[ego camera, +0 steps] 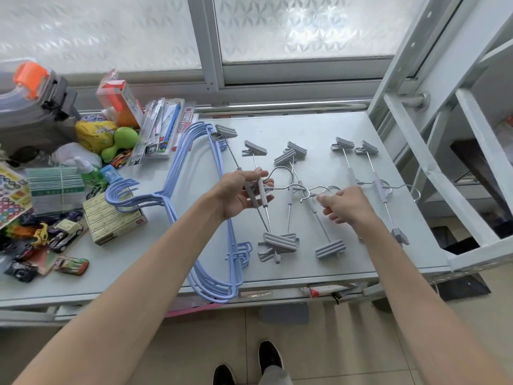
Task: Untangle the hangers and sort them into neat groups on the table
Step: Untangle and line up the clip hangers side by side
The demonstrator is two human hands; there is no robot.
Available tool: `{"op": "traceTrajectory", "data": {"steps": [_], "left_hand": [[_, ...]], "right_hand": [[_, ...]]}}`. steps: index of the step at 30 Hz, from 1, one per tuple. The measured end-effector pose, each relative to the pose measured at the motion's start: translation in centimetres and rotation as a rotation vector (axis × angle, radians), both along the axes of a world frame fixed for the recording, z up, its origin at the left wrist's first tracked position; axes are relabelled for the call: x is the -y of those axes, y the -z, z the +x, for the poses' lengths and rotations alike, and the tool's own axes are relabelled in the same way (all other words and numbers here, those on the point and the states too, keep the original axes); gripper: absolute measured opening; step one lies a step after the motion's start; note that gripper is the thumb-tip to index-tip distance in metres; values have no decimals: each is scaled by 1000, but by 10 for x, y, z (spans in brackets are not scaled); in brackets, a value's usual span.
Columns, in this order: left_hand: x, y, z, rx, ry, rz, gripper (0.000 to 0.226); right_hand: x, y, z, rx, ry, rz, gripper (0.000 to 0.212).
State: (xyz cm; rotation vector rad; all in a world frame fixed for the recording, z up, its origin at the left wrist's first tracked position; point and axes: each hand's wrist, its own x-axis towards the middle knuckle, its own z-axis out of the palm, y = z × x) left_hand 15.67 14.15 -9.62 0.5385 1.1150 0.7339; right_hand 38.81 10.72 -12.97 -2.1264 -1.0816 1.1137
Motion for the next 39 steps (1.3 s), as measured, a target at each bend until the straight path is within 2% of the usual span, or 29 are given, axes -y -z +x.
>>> {"op": "traceTrajectory", "data": {"steps": [2,4,5,9,14,19,23,28,32,39], "left_hand": [[1,-2,-4,34,25,5,15],[2,-4,-7,50,45,8,15],[2,-4,-8,49,51,6,14],[4,0,-10,80,48,-7,10],[6,7,-12,69,82,27,12],[5,11,-13,-41,158,11,19],[3,11,-5,-102,166,21,14],[2,12,7,18,114,-1,11],[3,11,14,119,88,-26,14],[7,16,17,145,78,-15,12]], "right_hand": [[1,10,-7,58,-53,-57,38],[0,21,-13,67,28,-19,48],[0,22,-15,43,102,9,47],[-3,21,-14,-41,292,115,22],[-8,8,-11,-305,376,258,24],[-6,-9,1,-401,492,387,23],[-5,-29,14,-442,518,464,21],[-1,-43,8,-498,453,450,21],[3,-34,-16,-448,374,351,23],[3,-23,-26,-212,270,298,24]]}}
